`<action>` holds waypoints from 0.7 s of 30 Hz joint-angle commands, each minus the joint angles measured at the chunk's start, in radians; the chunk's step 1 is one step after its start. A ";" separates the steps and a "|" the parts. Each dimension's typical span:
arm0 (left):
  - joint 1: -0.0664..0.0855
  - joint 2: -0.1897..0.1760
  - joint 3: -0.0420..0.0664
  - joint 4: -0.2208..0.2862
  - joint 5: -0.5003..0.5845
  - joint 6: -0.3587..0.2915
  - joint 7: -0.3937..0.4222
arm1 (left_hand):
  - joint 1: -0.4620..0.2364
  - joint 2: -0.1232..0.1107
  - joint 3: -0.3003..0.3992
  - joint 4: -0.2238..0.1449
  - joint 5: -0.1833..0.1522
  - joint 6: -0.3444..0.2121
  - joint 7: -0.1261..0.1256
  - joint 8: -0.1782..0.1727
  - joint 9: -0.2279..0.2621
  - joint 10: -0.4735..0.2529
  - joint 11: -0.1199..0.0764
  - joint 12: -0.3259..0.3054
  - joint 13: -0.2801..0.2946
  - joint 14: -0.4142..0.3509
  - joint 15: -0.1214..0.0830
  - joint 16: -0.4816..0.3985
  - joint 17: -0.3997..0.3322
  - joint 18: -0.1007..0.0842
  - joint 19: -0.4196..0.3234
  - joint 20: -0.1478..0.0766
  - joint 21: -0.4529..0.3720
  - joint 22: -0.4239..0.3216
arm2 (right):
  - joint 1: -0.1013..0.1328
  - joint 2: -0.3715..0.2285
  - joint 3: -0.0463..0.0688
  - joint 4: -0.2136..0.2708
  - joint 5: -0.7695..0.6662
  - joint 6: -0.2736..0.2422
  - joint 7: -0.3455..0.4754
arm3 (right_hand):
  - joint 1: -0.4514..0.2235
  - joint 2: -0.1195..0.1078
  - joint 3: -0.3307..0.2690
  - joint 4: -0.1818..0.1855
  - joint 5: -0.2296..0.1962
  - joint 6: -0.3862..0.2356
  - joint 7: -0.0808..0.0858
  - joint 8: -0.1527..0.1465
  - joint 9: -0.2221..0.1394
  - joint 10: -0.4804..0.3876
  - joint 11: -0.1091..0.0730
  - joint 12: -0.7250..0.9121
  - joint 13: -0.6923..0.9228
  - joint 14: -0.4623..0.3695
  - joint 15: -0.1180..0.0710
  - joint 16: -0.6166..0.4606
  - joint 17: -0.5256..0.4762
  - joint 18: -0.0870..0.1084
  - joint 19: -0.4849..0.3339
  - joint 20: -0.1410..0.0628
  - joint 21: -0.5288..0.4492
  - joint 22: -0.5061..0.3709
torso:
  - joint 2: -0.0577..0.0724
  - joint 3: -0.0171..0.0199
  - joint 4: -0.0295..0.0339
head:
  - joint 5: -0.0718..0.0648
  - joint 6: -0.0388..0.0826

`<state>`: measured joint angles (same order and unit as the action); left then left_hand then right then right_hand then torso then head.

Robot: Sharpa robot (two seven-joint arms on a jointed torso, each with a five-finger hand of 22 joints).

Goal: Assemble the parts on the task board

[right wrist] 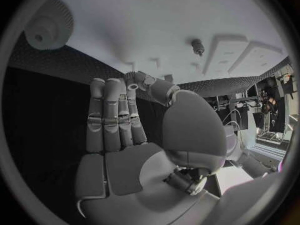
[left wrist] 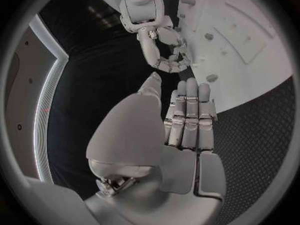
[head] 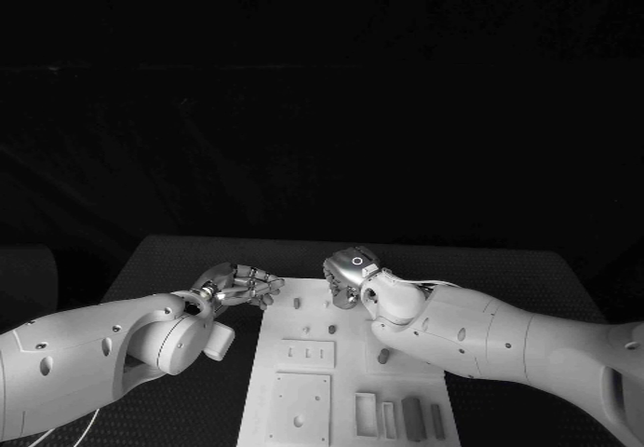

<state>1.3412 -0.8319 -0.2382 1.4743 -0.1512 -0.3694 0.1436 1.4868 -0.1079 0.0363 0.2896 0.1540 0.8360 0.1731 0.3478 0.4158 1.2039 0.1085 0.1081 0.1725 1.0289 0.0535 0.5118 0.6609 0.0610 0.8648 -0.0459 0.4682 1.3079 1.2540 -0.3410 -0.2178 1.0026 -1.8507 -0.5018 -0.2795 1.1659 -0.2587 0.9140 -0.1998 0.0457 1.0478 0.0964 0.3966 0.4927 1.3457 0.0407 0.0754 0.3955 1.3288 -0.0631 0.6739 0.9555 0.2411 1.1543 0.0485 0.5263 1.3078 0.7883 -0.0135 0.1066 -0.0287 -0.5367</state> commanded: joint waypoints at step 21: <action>0.003 0.004 0.001 0.002 0.003 0.012 0.004 | 0.005 0.004 -0.008 0.001 -0.003 0.002 0.002 -0.005 0.002 0.007 0.000 -0.007 0.002 0.003 0.002 -0.006 0.003 0.012 -0.008 0.001 0.006 0.016 | -0.001 0.011 0.000 0.003 -0.012 0.013 0.004 | 0.010 0.000 0.009 0.004 0.003 0.006 -0.001 0.004 0.002 0.011 -0.002 0.001 0.000 0.002 -0.006 0.007 0.002 0.021 -0.002 -0.004 0.006 0.023 | 0.004 0.0006 0.0006 | 0.014 -0.010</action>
<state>1.3416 -0.8288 -0.2380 1.4735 -0.1510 -0.3694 0.1429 1.4868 -0.1079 0.0363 0.2896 0.1540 0.8360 0.1731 0.3478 0.4164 1.2039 0.1085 0.1044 0.1732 1.0289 0.0535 0.5118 0.6628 0.0540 0.8648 -0.0459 0.4682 1.3077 1.2538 -0.3297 -0.2180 1.0036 -1.8526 -0.4996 -0.2781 1.1664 -0.2582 0.9165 -0.1971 0.0456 1.0475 0.0966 0.3977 0.4940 1.3455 0.0404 0.0734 0.3946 1.3286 -0.0615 0.6774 0.9561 0.2410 1.1557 0.0499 0.5262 1.3075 0.7925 -0.0130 0.1072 -0.0155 -0.5447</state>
